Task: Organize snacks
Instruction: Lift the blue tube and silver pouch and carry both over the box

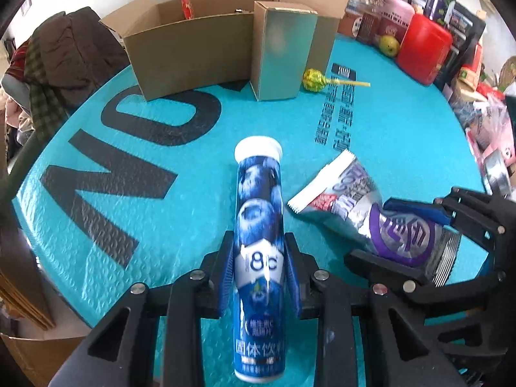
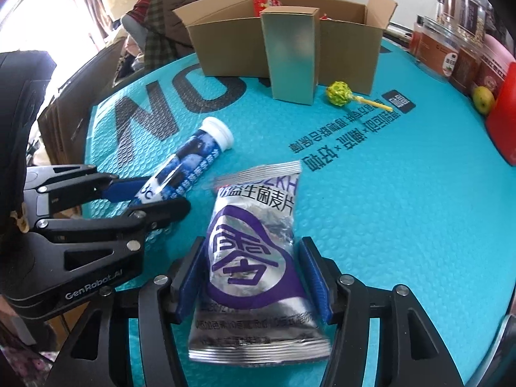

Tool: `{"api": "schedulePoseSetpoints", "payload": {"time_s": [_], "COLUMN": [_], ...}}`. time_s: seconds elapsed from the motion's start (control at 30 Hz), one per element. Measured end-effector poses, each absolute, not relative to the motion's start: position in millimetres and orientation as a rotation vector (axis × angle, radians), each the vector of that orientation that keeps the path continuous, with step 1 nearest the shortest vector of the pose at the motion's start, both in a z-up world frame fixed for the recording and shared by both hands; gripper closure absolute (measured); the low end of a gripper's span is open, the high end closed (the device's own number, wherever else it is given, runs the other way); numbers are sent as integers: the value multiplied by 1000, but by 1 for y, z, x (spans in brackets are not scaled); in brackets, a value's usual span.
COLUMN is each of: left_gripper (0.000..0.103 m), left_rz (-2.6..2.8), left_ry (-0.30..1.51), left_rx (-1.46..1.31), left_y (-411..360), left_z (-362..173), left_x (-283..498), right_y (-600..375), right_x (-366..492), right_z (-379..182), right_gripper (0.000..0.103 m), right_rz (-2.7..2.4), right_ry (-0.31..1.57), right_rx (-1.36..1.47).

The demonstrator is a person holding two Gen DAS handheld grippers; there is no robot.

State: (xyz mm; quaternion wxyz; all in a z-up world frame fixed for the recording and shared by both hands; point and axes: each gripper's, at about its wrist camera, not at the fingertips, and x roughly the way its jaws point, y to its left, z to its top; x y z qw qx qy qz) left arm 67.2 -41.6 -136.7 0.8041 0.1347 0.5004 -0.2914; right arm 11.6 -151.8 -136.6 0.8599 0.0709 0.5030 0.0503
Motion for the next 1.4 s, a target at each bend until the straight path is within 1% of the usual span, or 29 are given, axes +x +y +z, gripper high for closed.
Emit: {"api": "schedulePoseSetpoints", "payload": {"time_s": [0.17, 0.27, 0.33, 0.47, 0.9, 1.4], "left_gripper": [75, 75, 75, 75, 75, 75], "left_rz": [-637, -632, -629, -642, -663, -713], "left_ry": [1062, 1057, 1055, 1071, 1064, 855], "left_rx": [283, 289, 304, 292, 207, 170], "left_y": [-41, -42, -44, -44, -37, -31], "left_z": [-136, -136, -136, -134, -116, -47], "left_x": [69, 68, 67, 67, 51, 33], "right_y": [-149, -138, -135, -139, -146, -153], "right_x": [11, 8, 6, 5, -13, -35], "right_z": [-138, -139, -140, -138, -120, -60], "right_gripper": [43, 50, 53, 57, 59, 60], "right_rz": [117, 106, 101, 121, 135, 102], "right_ry": [1047, 1028, 1019, 1019, 970, 795], "right_rx": [116, 6, -13, 15, 88, 79]}}
